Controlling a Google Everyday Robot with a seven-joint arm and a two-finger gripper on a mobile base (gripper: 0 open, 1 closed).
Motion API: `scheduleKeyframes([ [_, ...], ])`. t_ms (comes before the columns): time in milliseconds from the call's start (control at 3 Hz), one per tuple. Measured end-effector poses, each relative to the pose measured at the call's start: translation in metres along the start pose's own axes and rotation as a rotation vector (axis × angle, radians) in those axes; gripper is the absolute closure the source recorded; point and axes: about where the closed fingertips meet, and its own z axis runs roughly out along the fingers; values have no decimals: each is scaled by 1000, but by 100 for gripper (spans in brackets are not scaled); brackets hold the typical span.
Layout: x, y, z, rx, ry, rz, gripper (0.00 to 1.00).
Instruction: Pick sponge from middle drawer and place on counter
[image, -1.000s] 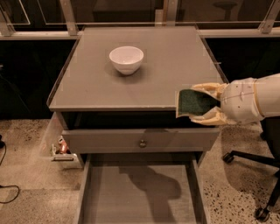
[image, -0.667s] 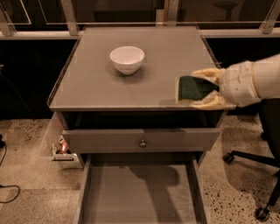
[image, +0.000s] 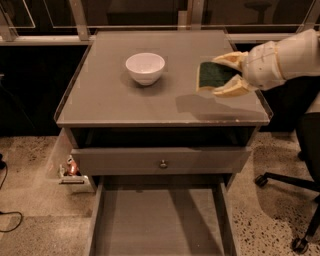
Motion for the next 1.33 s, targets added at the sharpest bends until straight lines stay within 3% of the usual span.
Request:
scheduleKeyframes([
  [333, 8, -18, 24, -32, -39, 41, 100],
  [667, 24, -27, 38, -4, 22, 135, 100],
  [1000, 45, -39, 59, 57, 50, 246, 100],
  [1333, 60, -48, 76, 104, 50, 312, 100],
])
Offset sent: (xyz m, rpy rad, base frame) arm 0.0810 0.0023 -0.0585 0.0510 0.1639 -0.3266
